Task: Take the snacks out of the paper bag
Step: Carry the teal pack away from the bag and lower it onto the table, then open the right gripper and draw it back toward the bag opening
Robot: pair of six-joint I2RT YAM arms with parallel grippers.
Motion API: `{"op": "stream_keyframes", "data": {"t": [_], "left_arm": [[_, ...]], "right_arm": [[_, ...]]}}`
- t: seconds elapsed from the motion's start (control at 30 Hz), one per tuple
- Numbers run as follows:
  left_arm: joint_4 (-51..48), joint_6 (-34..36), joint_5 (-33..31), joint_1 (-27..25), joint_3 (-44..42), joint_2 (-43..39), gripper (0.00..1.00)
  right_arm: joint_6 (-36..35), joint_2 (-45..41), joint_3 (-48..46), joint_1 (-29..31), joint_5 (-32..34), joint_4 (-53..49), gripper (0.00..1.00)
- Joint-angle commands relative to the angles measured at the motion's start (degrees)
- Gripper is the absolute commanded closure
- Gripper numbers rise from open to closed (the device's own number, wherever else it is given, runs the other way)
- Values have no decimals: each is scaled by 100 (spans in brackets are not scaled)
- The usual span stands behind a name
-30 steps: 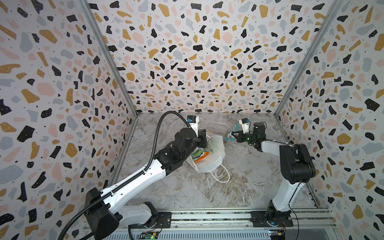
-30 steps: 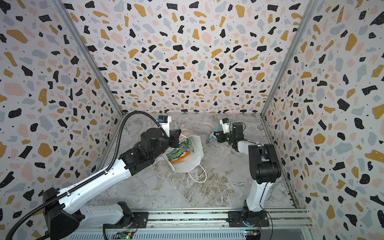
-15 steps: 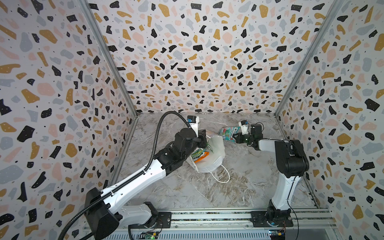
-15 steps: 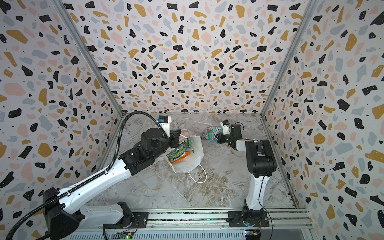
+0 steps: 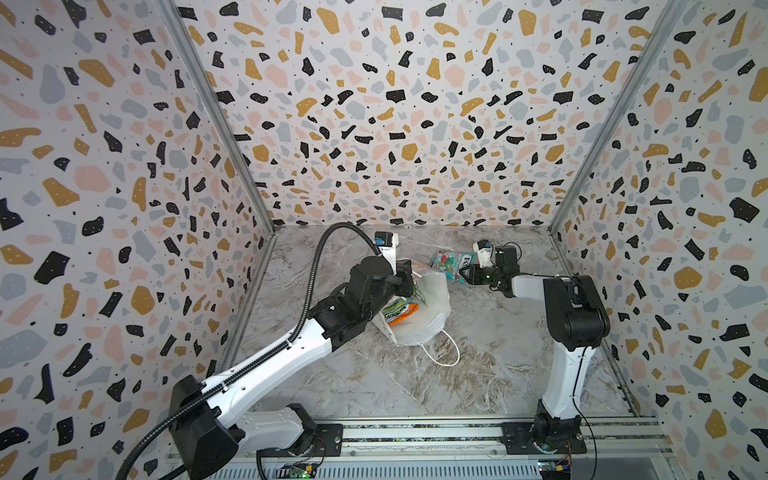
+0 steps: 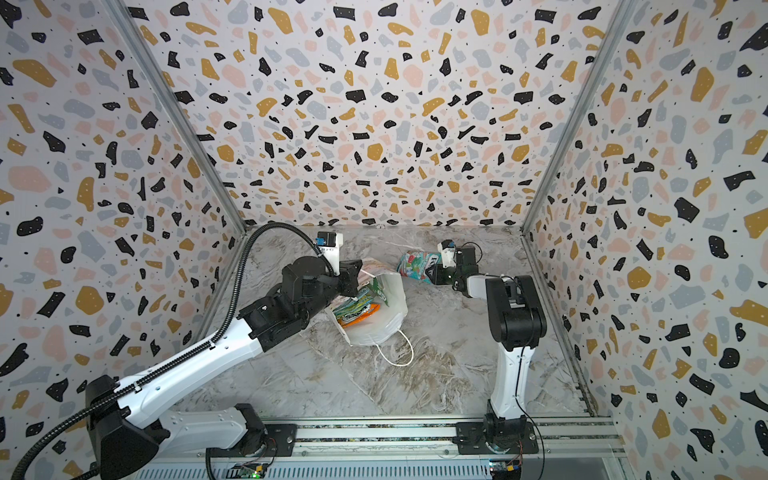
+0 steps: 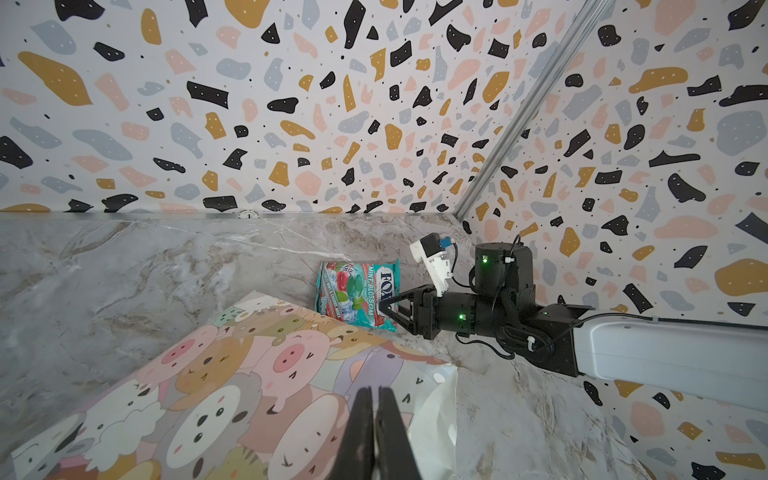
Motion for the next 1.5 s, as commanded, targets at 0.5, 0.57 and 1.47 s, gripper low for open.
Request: {"op": "stream_keyframes", "data": {"t": [0.5, 0.57, 1.47], "left_arm": [[89, 136, -65, -22, 0, -80, 100], [81, 136, -48, -23, 22, -58, 100], [45, 99, 58, -23, 149, -133, 100]], "right_arm": [[249, -2984, -1834, 76, 140, 344, 41], [294, -3459, -2084, 188, 135, 370, 41], [-565, -5916, -2925, 2755, -289, -426, 49]]}}
